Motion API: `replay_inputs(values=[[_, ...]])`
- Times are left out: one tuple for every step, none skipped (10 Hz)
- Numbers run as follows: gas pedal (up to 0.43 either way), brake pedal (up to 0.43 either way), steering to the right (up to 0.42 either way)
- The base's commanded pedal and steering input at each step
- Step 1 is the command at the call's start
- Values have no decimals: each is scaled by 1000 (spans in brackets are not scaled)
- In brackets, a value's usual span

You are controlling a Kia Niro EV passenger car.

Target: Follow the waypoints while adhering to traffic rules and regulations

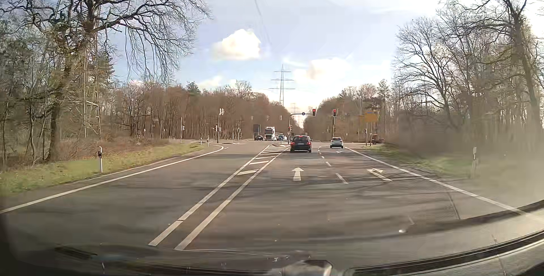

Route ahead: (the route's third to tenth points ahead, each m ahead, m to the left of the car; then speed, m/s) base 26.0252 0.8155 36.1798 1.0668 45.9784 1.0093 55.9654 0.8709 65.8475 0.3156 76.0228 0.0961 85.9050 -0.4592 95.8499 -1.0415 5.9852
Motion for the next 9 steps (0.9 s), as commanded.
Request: replay_inputs(values=[[59,0,7],[59,0,7],[59,0,7],[59,0,7],[59,0,7],[59,0,7],[59,0,7],[59,0,7],[59,0,7]])
